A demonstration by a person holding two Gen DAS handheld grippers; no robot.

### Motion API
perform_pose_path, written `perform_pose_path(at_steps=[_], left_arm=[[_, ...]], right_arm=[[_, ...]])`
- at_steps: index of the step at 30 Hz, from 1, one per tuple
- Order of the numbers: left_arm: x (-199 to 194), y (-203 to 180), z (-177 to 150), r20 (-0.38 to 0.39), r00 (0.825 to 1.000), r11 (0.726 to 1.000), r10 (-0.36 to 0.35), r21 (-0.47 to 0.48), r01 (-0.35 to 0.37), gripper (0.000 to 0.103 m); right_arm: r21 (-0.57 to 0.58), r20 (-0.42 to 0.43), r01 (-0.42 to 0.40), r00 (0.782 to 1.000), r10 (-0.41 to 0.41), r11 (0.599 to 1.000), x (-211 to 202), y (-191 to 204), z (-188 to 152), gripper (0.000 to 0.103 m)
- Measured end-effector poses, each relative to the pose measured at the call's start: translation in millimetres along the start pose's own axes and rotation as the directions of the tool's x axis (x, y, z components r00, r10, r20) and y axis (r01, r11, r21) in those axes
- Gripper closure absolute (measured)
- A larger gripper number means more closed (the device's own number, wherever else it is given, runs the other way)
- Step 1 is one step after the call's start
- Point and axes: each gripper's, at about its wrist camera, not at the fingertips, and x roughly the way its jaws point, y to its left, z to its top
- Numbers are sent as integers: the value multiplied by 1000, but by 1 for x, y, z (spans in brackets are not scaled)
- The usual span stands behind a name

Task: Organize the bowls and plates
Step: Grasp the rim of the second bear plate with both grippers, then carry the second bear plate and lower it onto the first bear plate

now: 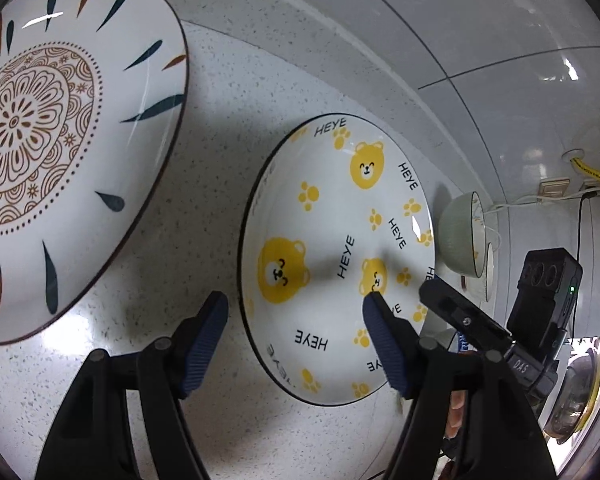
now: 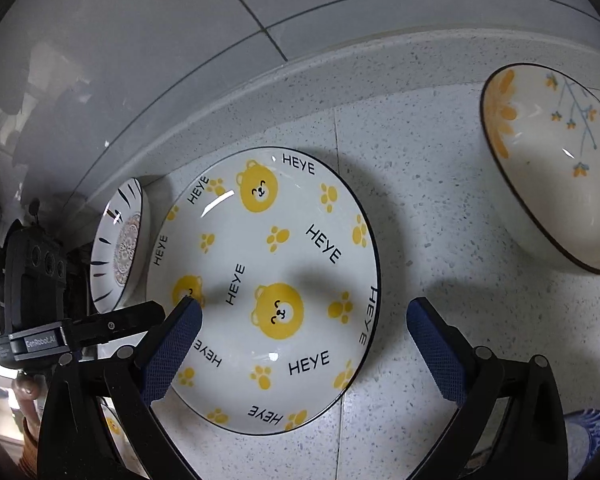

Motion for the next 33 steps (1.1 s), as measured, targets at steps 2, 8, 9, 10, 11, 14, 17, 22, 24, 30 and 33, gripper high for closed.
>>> perform_pose_path(at_steps=[2, 8, 9, 10, 11, 14, 17, 22, 24, 30, 33], left_arm=[[0, 0, 4, 7, 1000, 1000, -2, -4, 2, 35], [3, 2, 13, 23, 999, 999, -24, -22, 24, 36], [1, 4, 15, 24, 999, 1000, -26, -15, 27, 38], [2, 3, 16, 23, 999, 1000, -26, -4, 26, 42], [4, 3, 17, 19, 999, 1000, -26, 6, 26, 52], [3, 2, 17, 28, 999, 998, 35, 49, -37, 75], [0, 8, 15, 39, 999, 999, 36, 35, -38, 89], [-8, 14, 13, 50, 999, 1000, 18, 23, -19, 92], [-12, 16, 12, 56, 998, 1000, 13, 27, -15, 92], [-27, 17, 7, 80, 997, 999, 7, 43, -10, 92], [-41, 17, 3, 92, 996, 999, -6, 45, 2, 92]], right_arm=[[-17, -11, 6, 1000, -7, 1000, 3, 3, 1, 12], [-37, 1, 65, 998, -65, 997, 13, 2, 6, 44], [-37, -1, 74, 997, -74, 997, 14, 0, 6, 49], [-39, 6, 78, 997, -78, 996, 13, -1, 7, 55], [-36, 9, 84, 996, -84, 996, 12, -3, 7, 58], [-28, 18, 102, 995, -102, 994, 10, -9, 9, 73], [-24, 30, 111, 993, -110, 994, 8, -15, 9, 79], [-24, 46, 101, 994, -100, 995, 6, -17, 7, 84], [-33, 51, 99, 994, -97, 995, 6, -15, 6, 84], [-44, 83, 100, 992, -96, 994, -3, -7, 1, 86], [-55, 100, 110, 989, -104, 992, -13, 1, -2, 87]])
